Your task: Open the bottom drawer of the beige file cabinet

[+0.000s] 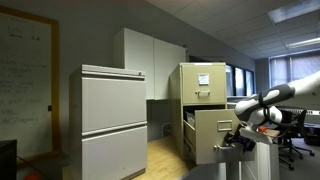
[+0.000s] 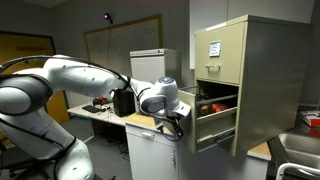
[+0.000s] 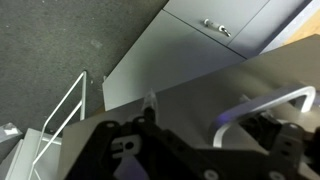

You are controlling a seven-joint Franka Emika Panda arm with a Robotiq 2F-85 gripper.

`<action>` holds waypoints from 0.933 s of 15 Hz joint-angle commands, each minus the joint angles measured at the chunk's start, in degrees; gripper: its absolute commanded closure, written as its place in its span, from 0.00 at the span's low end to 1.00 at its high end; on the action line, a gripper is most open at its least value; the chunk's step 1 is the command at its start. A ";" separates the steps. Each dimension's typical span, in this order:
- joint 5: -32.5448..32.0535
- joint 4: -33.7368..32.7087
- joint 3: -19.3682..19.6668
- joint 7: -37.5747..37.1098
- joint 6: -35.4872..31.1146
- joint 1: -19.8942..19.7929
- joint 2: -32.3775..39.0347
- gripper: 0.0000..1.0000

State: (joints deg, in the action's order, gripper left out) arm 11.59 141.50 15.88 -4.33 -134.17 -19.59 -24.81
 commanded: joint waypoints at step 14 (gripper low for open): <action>4.91 -6.54 6.28 14.99 -8.79 7.89 -2.50 0.00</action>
State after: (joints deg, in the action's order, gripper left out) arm 12.77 140.23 19.25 5.55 -140.85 -15.38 -27.64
